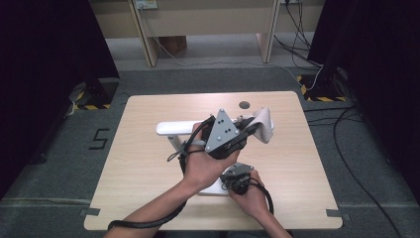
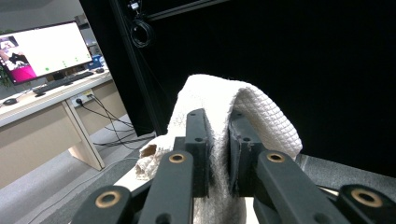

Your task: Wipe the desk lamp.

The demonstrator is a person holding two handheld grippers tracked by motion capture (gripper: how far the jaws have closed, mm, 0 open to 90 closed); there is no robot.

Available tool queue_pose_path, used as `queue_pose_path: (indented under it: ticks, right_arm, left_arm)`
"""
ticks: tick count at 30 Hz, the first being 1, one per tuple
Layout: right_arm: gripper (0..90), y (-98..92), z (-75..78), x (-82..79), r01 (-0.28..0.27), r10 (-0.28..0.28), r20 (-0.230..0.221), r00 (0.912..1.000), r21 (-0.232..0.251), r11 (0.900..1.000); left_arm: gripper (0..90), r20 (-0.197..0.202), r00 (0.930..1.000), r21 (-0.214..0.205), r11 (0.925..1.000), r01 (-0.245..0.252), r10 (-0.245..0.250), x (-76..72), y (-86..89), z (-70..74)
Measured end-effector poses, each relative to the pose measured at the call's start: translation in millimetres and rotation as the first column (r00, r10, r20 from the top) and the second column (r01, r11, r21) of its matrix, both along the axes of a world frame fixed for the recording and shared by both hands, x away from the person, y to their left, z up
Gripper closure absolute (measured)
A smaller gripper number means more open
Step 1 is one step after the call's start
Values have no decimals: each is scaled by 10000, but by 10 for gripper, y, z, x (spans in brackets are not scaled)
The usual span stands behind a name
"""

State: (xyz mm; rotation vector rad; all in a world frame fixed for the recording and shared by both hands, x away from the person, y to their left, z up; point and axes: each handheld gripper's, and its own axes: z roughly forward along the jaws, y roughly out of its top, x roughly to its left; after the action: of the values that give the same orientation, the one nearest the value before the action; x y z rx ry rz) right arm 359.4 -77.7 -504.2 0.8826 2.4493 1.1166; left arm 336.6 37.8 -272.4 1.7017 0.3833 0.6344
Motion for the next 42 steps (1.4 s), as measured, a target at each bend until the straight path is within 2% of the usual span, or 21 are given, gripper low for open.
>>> queue_pose_path:
  ticks: [42]
  right_arm:
    - [900,-2,-3,0,-12,12,53,10000,-3,10000]
  left_arm:
    - [805,-34,9996,156,9995,293,-292,35,-250,18]
